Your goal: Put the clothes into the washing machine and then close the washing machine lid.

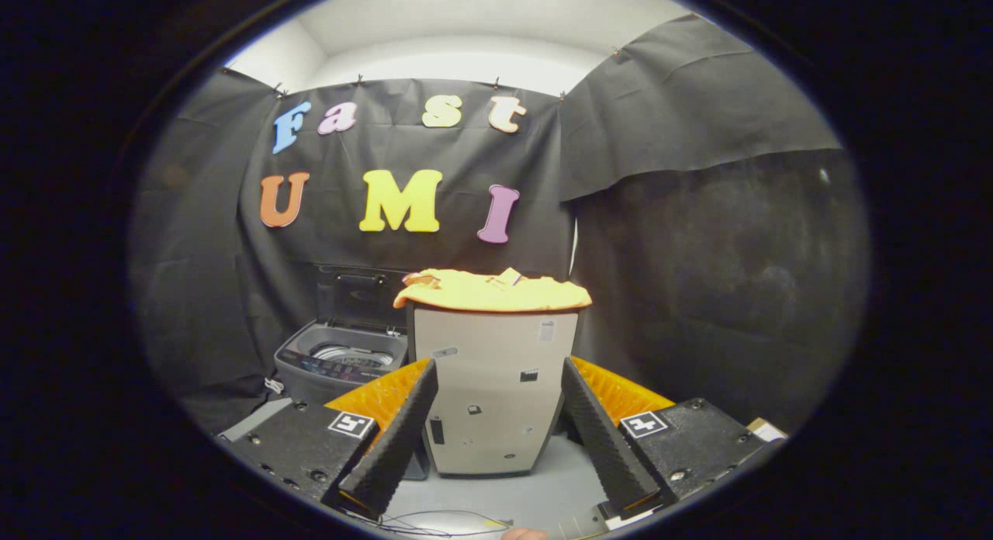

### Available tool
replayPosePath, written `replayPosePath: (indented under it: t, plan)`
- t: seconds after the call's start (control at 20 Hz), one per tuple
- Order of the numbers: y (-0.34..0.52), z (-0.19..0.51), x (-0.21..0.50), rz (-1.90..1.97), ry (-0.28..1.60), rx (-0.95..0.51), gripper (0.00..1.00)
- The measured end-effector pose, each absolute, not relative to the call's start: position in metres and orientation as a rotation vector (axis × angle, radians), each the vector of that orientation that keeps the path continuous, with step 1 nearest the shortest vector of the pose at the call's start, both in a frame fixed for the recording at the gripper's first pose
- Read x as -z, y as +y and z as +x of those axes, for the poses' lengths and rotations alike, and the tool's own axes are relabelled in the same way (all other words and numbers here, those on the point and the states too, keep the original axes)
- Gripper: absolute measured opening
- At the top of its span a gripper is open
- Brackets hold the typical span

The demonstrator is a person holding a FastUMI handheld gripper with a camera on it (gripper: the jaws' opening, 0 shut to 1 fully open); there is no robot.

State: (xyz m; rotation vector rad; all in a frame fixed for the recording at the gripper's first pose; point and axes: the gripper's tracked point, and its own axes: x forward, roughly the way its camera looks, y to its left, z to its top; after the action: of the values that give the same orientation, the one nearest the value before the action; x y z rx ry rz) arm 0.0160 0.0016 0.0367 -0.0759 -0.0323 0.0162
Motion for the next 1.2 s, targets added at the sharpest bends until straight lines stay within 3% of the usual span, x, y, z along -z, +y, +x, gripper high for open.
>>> replayPosePath:
  t: [0.35, 1.2]
  plan:
    - [0.004, 0.051, -0.068, -0.071, -0.038, -0.025, 1.00]
    - [0.008, 0.205, -0.156, -0.101, 0.151, -0.080, 1.00]
